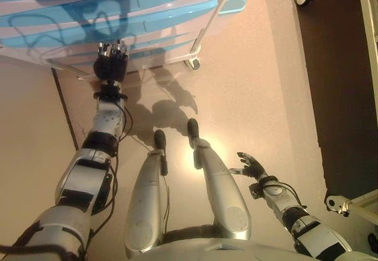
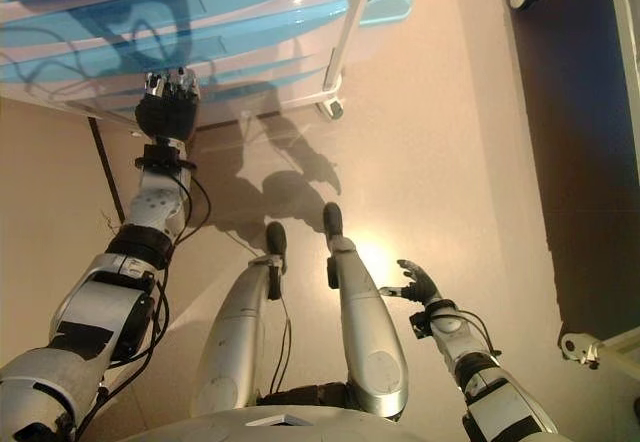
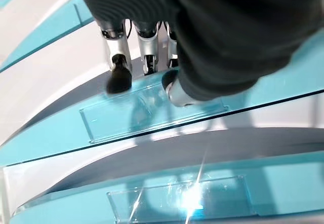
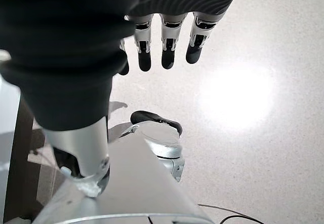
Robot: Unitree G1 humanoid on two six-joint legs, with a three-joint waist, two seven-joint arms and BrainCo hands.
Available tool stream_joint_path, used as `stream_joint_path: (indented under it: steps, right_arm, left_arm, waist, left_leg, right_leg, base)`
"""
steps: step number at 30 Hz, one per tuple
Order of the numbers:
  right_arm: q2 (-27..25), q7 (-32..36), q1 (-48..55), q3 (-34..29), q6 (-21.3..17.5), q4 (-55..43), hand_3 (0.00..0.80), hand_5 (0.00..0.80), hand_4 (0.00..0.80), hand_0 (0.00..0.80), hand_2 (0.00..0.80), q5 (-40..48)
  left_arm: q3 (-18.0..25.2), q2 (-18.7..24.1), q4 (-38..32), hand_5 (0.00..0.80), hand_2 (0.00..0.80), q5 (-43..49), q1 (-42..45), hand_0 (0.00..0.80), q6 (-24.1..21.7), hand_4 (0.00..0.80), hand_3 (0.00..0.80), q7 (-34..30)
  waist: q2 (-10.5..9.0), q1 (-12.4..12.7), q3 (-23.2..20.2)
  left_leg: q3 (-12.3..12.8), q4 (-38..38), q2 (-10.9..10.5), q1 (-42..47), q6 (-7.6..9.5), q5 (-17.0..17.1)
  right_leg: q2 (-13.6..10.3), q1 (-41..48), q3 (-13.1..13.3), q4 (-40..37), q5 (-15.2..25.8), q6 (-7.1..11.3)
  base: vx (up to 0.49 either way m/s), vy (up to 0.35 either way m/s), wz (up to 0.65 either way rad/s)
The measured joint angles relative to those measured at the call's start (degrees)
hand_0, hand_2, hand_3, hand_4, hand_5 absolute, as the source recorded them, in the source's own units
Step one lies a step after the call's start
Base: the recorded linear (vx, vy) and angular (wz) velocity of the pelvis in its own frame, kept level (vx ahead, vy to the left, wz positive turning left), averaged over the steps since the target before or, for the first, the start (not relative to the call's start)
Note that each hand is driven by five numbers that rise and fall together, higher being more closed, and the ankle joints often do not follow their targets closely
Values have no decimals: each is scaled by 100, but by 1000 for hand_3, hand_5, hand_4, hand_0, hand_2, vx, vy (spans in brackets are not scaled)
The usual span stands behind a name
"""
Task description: Open the drawer and pick up the medicine
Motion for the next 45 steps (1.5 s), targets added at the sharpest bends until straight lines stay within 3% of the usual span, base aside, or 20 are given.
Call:
stream_joint_path:
  steps: [5,11,15,18,23,27,32,35,39,40,42,45]
  right_arm:
    - [-13,-24,0,-1,0,12,0,0,0,0,0,-109]
    - [11,-30,-21,-9,11,-4,0,0,0,0,0,-290]
    - [68,-20,-19,-73,13,26,0,0,0,0,0,-405]
    - [55,-19,-25,-348,31,39,0,0,0,0,0,-504]
    - [-7,44,-84,-753,138,43,0,0,0,0,0,-619]
    - [-12,194,-87,-999,196,76,0,0,0,0,0,-781]
    - [-32,318,-59,-1375,262,290,0,0,0,0,0,-855]
    - [-82,353,-49,-1430,249,399,0,0,0,0,0,-863]
    - [-128,357,20,-1476,229,723,0,0,0,0,0,-999]
    - [-129,357,70,-1479,218,751,0,0,0,0,0,-1009]
    - [-141,354,148,-1624,115,891,0,0,0,0,0,-1063]
    - [-289,344,394,-1639,11,950,0,0,0,0,0,-1068]
  left_arm:
    - [-1,-248,-12,800,800,10,322,800,26,800,800,-5]
    - [8,-690,-289,800,800,134,1125,800,294,800,800,-25]
    - [13,-914,-613,800,800,491,2023,800,791,800,800,-297]
    - [35,-1019,-770,800,800,696,2909,800,1256,800,800,-722]
    - [82,-1027,-737,800,800,1046,3998,800,2046,800,800,-1287]
    - [348,-1006,-395,800,800,1144,4557,800,2619,800,800,-1654]
    - [839,-1222,158,800,800,1644,4717,800,2853,800,800,-1945]
    - [1128,-1507,697,800,800,2025,4531,800,2855,800,800,-1877]
    - [1332,-1815,1229,800,800,2537,4456,800,2663,800,800,-1190]
    - [1392,-1857,1301,0,0,2670,4444,0,2595,0,0,-1032]
    - [1610,-1863,1575,0,0,3129,4431,0,2147,0,0,-684]
    - [1943,-1512,2107,0,0,4006,4613,0,1275,0,0,74]
  waist:
    - [6,71,3]
    - [50,311,29]
    - [91,585,36]
    - [228,830,39]
    - [475,1135,41]
    - [515,1297,34]
    - [653,1524,-35]
    - [897,1516,-282]
    - [1217,1513,-840]
    - [1218,1512,-967]
    - [1232,1536,-1139]
    - [1286,1510,-1392]
  left_leg:
    - [-62,-206,-9,310,-43,61]
    - [-346,-652,-36,878,-193,240]
    - [-714,-1216,-14,1358,-381,480]
    - [-1010,-1573,53,1690,-530,647]
    - [-1155,-1853,163,1960,-654,773]
    - [-1264,-2097,235,2268,-739,836]
    - [-1274,-2237,335,2526,-819,830]
    - [-1279,-2237,343,2555,-850,846]
    - [-1250,-2164,301,2521,-942,936]
    - [-1244,-2121,236,2503,-974,966]
    - [-1145,-2074,218,2558,-965,991]
    - [-1065,-2077,192,2572,-939,971]
  right_leg:
    - [-24,280,-78,-112,-2,-2]
    - [-72,764,-373,-194,-131,-192]
    - [-92,1181,-757,-352,-248,-369]
    - [-69,1501,-1096,-529,-311,-506]
    - [-20,1791,-1416,-635,-408,-645]
    - [39,2074,-1534,-706,-511,-706]
    - [100,2290,-1658,-687,-643,-803]
    - [102,2341,-1718,-693,-682,-809]
    - [57,2512,-1819,-915,-670,-824]
    - [37,2560,-1858,-979,-671,-825]
    - [32,2732,-1873,-1113,-673,-828]
    - [32,2829,-1877,-1245,-696,-802]
  base:
    - [-68,-66,6]
    - [-55,-114,22]
    - [-35,-135,44]
    - [-41,-111,45]
    - [0,-85,30]
    - [71,-53,13]
    - [70,-16,11]
    - [90,26,11]
    - [73,38,17]
    - [85,54,24]
    - [82,54,13]
    - [71,42,4]
